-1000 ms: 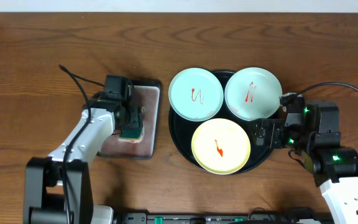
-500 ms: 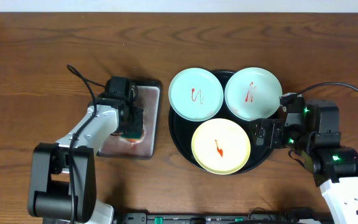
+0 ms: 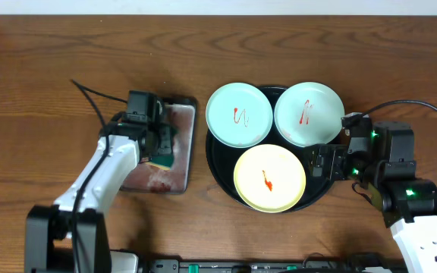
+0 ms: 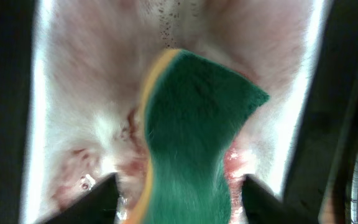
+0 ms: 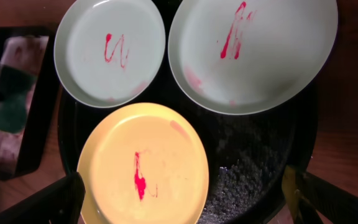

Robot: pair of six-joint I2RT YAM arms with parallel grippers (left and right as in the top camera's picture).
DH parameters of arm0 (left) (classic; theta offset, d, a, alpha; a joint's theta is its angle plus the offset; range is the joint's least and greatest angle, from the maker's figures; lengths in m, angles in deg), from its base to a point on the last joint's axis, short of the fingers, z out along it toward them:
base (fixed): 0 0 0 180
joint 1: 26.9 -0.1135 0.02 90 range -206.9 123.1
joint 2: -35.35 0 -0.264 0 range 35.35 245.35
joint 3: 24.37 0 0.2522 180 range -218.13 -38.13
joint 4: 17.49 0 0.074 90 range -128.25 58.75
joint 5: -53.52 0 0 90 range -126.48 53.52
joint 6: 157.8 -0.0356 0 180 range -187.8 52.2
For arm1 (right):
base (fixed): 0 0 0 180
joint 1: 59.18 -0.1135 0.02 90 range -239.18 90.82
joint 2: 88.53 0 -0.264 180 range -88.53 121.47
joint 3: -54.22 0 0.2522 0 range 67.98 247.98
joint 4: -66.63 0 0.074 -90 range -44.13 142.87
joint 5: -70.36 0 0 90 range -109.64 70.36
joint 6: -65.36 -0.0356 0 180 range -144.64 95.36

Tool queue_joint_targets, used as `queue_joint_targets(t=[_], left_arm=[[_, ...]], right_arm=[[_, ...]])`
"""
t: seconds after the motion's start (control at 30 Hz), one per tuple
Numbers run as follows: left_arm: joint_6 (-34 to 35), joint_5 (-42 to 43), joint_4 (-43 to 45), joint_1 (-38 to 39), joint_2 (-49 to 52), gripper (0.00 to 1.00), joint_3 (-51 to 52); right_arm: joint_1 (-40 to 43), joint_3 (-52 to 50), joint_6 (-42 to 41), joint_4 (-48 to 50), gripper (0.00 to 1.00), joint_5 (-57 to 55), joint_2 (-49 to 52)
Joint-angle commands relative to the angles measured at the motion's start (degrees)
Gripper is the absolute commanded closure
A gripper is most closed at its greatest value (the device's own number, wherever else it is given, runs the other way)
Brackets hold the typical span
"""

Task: Clean dirty plates on tray and stack at the side
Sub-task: 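Dip and rub the green sponge in the soapy water with left gripper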

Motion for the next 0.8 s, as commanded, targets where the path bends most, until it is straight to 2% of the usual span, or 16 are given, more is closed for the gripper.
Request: queue_joint_targets(t=[0.0,0.43,0.47,0.57,0.67,0.77], left_arm=[[-0.4,-0.5,-0.4,-0.2,0.0,0.28,-0.6],[-0.5,-0.5,4.6,-0.2,7.4,0.29,0.0],[-0.5,-0.5,4.9,-0.2,7.8,0.34,0.0],[-0.5,-0.5,5.2,-0.2,8.1,0.64,0.0],[-0.5,-0.5,5.4,-0.2,8.1,0.67,0.0],[-0.5,-0.5,4.5,-0.2,8.1,0.79,0.1]], right_arm=[[0.0,1.0,0.4,0.2,0.01,0.2,0.0],[0.0,1.0,0.4,0.2,0.01,0.2,0.0],[0.0,1.0,0.4,0.3,0.01,0.2,0.0],[0.0,1.0,0.4,0.3,0.01,0.2,0.0],[0.0,1.0,0.4,0.3,0.01,0.2,0.0],[0.0,1.0,0.4,0.2,0.01,0.2,0.0]])
